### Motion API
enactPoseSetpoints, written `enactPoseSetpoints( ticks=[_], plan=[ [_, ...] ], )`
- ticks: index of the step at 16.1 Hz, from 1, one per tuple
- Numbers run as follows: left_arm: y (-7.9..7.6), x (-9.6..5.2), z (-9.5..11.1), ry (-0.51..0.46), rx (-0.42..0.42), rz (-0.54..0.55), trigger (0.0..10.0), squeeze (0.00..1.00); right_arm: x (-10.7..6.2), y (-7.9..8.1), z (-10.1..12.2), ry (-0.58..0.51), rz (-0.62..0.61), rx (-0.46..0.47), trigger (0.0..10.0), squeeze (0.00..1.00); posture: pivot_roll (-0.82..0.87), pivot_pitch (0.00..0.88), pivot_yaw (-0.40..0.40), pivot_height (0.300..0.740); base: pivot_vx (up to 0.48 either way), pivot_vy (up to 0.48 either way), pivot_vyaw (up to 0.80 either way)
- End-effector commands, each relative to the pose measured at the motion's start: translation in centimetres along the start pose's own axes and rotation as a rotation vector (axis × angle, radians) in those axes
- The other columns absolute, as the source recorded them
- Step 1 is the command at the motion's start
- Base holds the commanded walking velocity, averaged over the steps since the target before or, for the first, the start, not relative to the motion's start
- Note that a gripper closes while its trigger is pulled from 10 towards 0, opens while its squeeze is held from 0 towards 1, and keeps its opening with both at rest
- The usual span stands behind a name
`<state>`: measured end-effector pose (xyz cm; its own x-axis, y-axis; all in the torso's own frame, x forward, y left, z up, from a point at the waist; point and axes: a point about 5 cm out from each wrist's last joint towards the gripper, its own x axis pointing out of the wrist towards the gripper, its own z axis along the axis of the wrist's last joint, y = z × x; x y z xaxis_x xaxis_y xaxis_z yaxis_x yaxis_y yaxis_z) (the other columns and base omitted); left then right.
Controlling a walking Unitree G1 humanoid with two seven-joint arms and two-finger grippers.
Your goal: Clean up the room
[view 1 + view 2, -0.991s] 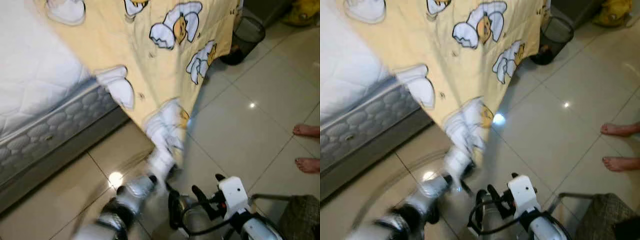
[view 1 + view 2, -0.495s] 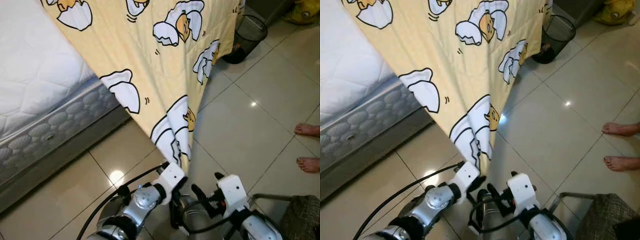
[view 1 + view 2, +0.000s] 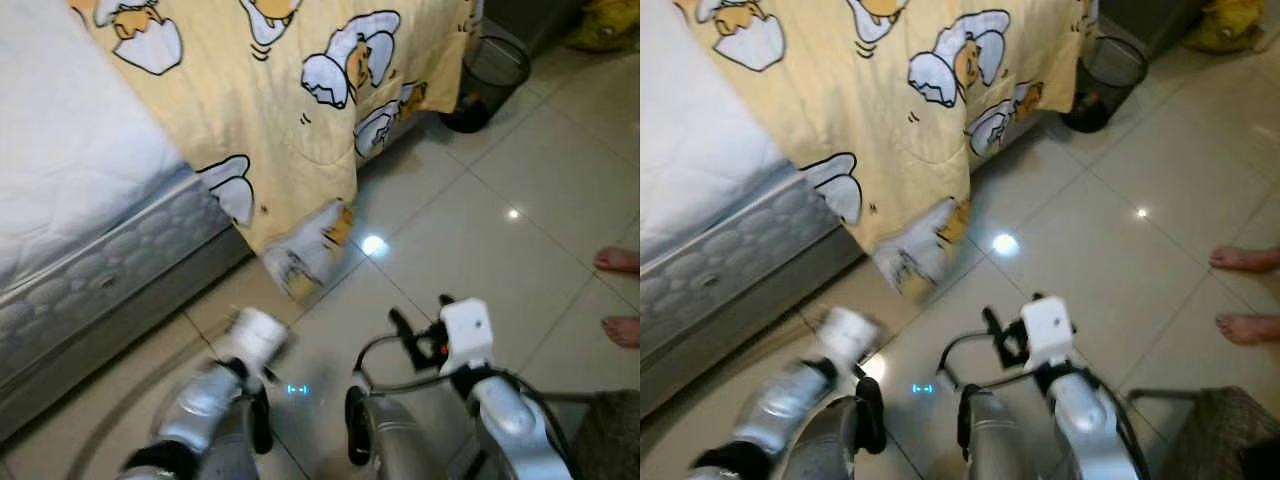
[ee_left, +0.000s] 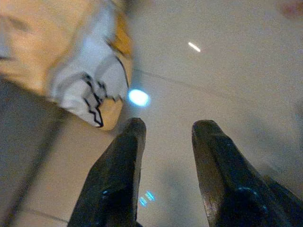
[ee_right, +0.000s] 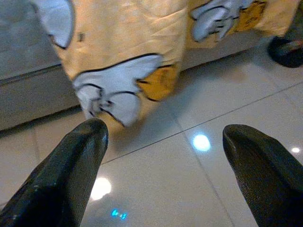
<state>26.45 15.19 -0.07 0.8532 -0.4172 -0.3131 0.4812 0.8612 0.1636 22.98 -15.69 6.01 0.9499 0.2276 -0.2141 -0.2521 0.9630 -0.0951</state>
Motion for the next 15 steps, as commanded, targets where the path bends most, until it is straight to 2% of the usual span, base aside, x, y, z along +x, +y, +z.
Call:
enactPoseSetpoints(
  ticks=[1,2,3,5,6,7,9,12,13,14,15],
  plan=[
    [1.5,0.3,1.5,-0.074,-0.065,0.119,10.0,1.0,0.3,-0.8,0.1,-0.018,-0.055,0.022,10.0,0.0,-0.19,0.202,-0.035,0.74,0.0,0.0,0.0],
    [2.5,0.5,2.5,-0.115,-0.111,0.203,10.0,1.0,0.7,-1.2,0.7,-0.046,-0.08,0.022,10.0,0.0,-0.18,0.196,-0.034,0.74,0.0,0.0,0.0],
    [4.6,1.0,4.6,-0.172,-0.238,0.409,10.0,1.0,2.0,-2.1,2.5,-0.136,-0.15,0.024,10.0,1.0,-0.17,0.153,-0.031,0.74,0.0,0.0,0.0],
    [5.2,1.4,6.4,-0.235,-0.287,0.493,10.0,1.0,3.0,-2.5,3.4,-0.168,-0.184,0.022,10.0,1.0,-0.15,0.115,-0.028,0.74,0.0,0.0,0.0],
    [5.0,1.5,7.8,-0.29,-0.259,0.495,10.0,1.0,3.5,-2.6,3.5,-0.174,-0.188,0.028,10.0,1.0,-0.15,0.102,-0.03,0.74,0.0,0.0,0.0],
    [4.8,1.3,8.5,-0.333,-0.271,0.483,10.0,1.0,3.8,-2.5,3.4,-0.172,-0.186,0.028,10.0,1.0,-0.14,0.086,-0.03,0.74,0.0,0.0,0.0],
    [4.5,1.3,8.8,-0.341,-0.257,0.452,10.0,1.0,4.4,-2.0,3.3,-0.172,-0.165,0.02,10.0,1.0,-0.13,0.07,-0.028,0.74,0.0,-0.48,0.0],
    [4.0,1.9,9.7,-0.328,-0.196,0.41,10.0,1.0,5.4,-1.5,3.3,-0.18,-0.159,0.023,10.0,1.0,-0.12,0.048,-0.012,0.74,0.0,-0.48,0.64],
    [4.2,1.9,9.9,-0.316,-0.162,0.421,10.0,0.59,5.7,-1.4,3.3,-0.181,-0.159,0.029,10.0,1.0,-0.12,0.04,-0.006,0.74,0.0,-0.48,0.75],
    [4.3,1.9,9.8,-0.31,-0.155,0.43,10.0,0.59,5.8,-1.4,3.2,-0.182,-0.159,0.031,10.0,1.0,-0.12,0.038,-0.004,0.74,0.0,-0.48,0.75],
    [4.4,2.0,9.7,-0.299,-0.165,0.441,10.0,0.0,5.9,-1.4,3.1,-0.179,-0.159,0.036,10.0,1.0,-0.13,0.033,0.005,0.74,0.0,-0.472,0.74]
  ],
)
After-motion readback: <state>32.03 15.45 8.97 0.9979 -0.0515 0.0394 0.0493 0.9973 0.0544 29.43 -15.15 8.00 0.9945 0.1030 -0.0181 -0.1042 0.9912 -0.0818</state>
